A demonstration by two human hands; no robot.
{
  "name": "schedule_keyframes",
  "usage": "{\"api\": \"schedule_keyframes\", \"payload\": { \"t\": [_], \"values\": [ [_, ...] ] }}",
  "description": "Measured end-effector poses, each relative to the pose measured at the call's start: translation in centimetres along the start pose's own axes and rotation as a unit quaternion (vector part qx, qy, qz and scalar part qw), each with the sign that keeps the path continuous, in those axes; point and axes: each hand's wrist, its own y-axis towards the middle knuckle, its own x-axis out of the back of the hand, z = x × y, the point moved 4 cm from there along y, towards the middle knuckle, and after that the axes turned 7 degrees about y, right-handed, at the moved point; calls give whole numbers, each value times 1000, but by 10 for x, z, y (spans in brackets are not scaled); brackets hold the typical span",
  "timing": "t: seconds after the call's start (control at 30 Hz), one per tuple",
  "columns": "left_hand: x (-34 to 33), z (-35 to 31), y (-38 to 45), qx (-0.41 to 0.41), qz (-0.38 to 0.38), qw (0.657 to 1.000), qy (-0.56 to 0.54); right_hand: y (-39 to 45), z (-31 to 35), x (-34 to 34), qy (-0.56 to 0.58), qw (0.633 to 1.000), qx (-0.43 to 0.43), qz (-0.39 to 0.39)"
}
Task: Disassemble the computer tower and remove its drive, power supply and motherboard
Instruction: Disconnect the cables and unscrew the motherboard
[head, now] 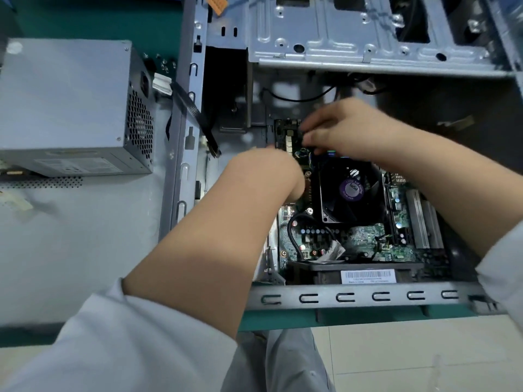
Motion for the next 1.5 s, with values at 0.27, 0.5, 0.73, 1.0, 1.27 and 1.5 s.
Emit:
{"api": "schedule_keyframes", "payload": {
  "t": [0.27,0.5,0.73,1.0,1.27,1.5],
  "values": [
    [-7,2,-10,12,1,994,-107,-14,-27,19,-150,988,16,42],
    [17,23,-4,88,-210,882,-414,-29,-48,56,-165,983,28,-73],
    [13,25,11,125,-189,760,-610,-41,-51,44,-349,936,-27,-25],
    [7,21,17,151,-161,680,-699,-14,-71,63,-260,961,-28,-93],
    [12,21,18,173,-133,662,-717,2,-91,60,-91,983,-121,-107],
    [7,27,20,179,-118,675,-706,2,-93,60,-35,980,-161,-110]
  ]
}}
